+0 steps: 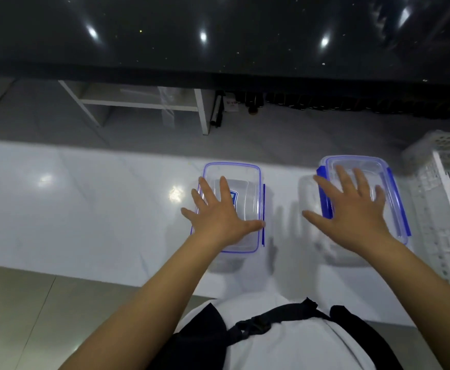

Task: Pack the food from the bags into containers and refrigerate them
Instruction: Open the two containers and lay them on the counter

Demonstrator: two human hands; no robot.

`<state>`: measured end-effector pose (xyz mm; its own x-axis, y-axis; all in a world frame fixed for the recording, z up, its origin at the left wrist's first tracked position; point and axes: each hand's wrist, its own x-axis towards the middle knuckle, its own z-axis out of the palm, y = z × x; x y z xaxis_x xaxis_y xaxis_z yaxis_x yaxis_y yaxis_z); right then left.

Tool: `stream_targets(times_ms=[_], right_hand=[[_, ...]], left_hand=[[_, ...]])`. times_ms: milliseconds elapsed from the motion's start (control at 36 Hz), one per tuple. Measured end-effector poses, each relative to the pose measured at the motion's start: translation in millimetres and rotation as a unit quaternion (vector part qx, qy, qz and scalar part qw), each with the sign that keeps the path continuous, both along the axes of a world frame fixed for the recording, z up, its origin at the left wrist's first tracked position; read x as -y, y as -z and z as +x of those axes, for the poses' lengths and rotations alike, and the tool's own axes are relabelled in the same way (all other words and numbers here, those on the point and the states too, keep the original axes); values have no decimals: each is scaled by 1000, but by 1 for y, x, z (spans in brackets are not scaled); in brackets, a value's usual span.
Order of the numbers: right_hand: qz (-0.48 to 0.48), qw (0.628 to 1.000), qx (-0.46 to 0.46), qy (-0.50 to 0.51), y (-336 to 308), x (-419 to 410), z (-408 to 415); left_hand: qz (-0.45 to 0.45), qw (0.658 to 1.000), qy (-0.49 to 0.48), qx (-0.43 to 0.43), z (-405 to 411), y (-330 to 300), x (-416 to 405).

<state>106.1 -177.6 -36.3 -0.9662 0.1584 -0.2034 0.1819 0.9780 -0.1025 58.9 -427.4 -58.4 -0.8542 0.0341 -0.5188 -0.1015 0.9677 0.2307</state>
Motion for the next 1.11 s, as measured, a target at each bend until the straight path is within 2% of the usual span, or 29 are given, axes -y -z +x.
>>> stream_targets(times_ms=[139, 472, 639, 861, 972, 1111], right_hand=[[16, 996, 23, 81, 27, -26, 9], [25, 998, -31, 44, 58, -14, 11], [31, 998, -42, 18, 62, -12, 9], [41, 998, -52, -21, 67, 16, -6], [43, 997, -58, -28, 68, 23, -11], [46, 996, -74, -27, 75, 21, -12]], left_hand=[[-18, 1000, -4, -19, -4, 6, -12], [-63, 995, -7, -76, 0, 10, -23], [-36, 994, -25, -96, 3, 1, -9], [22, 982, -98, -159, -2, -16, 64], [-32, 979, -115, -166, -20, -5, 118], [-90, 979, -128, -130, -36, 18, 174]])
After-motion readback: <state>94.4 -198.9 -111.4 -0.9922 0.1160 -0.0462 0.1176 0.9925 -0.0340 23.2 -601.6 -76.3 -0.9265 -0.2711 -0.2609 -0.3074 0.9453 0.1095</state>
